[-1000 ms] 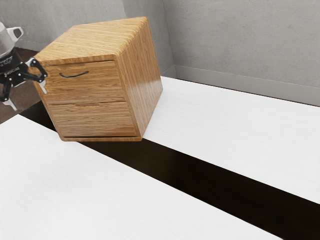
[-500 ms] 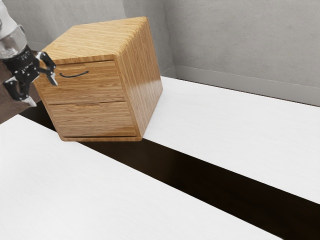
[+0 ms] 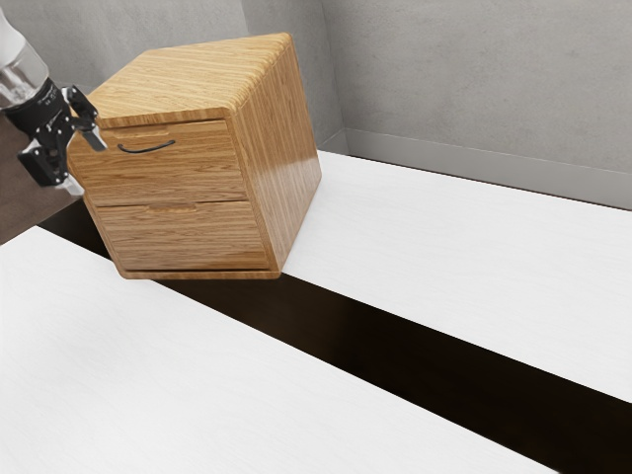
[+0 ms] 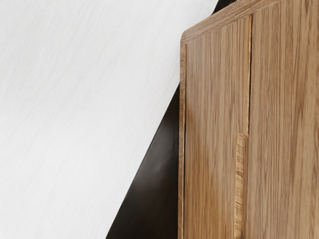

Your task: Pull the drawer handle with one arm to open the drawer

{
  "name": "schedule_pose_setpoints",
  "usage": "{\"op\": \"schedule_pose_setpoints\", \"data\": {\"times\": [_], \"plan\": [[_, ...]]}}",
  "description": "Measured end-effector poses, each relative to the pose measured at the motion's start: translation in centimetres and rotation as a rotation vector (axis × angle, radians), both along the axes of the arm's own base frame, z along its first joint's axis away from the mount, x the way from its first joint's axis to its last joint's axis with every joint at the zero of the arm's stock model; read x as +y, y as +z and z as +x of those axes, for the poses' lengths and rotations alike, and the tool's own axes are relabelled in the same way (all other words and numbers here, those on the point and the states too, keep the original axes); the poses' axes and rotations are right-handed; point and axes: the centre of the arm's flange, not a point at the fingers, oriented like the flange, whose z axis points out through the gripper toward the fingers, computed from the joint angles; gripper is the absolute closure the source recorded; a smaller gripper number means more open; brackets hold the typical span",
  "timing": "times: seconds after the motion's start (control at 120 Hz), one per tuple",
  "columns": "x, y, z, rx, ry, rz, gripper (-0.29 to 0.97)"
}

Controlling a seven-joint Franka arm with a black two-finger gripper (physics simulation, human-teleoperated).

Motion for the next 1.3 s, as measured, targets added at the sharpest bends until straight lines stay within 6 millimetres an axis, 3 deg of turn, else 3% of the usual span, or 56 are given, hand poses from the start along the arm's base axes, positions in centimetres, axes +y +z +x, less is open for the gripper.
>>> {"op": "schedule_pose_setpoints", "data": {"times": [0.45,0.6,0.833,1.083,1.3], "plan": [[1.5,-0.3,1.5,-0.070,0.117,0.057,0.00],[1.7,-1.7,3.0,-0.076,0.130,0.062,0.00],[-0.6,-2.0,5.1,-0.091,0.103,0.083,0.00],[-0.4,-2.9,5.6,-0.081,0.118,0.090,0.00],[-2.3,-4.4,6.8,-0.062,0.092,0.090,0.00]]}}
